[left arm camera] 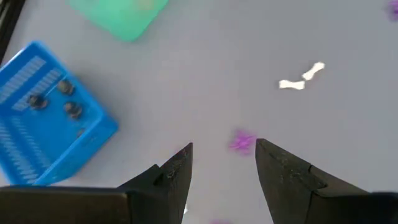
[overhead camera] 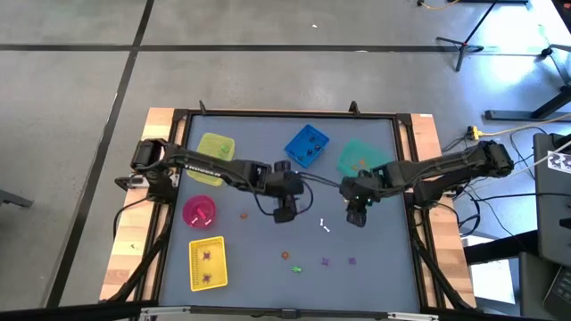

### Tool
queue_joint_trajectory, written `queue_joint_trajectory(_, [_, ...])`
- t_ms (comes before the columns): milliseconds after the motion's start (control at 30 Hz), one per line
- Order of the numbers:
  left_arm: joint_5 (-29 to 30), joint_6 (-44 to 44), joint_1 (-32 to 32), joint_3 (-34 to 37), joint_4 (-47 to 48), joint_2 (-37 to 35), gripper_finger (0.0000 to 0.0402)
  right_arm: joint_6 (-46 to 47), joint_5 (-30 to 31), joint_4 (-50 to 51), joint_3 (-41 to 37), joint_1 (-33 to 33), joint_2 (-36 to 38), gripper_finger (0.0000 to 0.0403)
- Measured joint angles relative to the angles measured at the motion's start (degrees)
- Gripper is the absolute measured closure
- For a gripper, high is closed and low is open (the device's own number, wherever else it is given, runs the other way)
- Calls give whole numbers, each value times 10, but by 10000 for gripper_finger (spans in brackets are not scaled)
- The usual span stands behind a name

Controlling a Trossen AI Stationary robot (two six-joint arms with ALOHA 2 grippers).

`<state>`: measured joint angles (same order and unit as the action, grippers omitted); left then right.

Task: Sort Halloween decoration
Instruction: Put the purple spider toy into the yellow basket

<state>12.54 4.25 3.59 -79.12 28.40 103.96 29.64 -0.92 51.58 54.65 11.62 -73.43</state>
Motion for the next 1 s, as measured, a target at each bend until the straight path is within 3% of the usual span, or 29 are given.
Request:
queue_joint_trajectory(233, [2,-36,31,2,-40,0,243,321,3,-6,0,83,-15,194])
queue_joint_trajectory(467, [-3,-68,44,2,-53,0,243,515,3,-27,1,157,-82,194])
queue_joint_trajectory(600, [-5,-74,51,3,-52,1,243,573,-8,-67,2,177,-121,194])
queue_joint_trajectory(800, [-2,-99,59,3,-47,1,243,587,-23,-114,2,191,-154,194])
queue_joint_trajectory(1000, [-22,-127,72,3,-51,1,243,582,20,-107,0,176,-152,194])
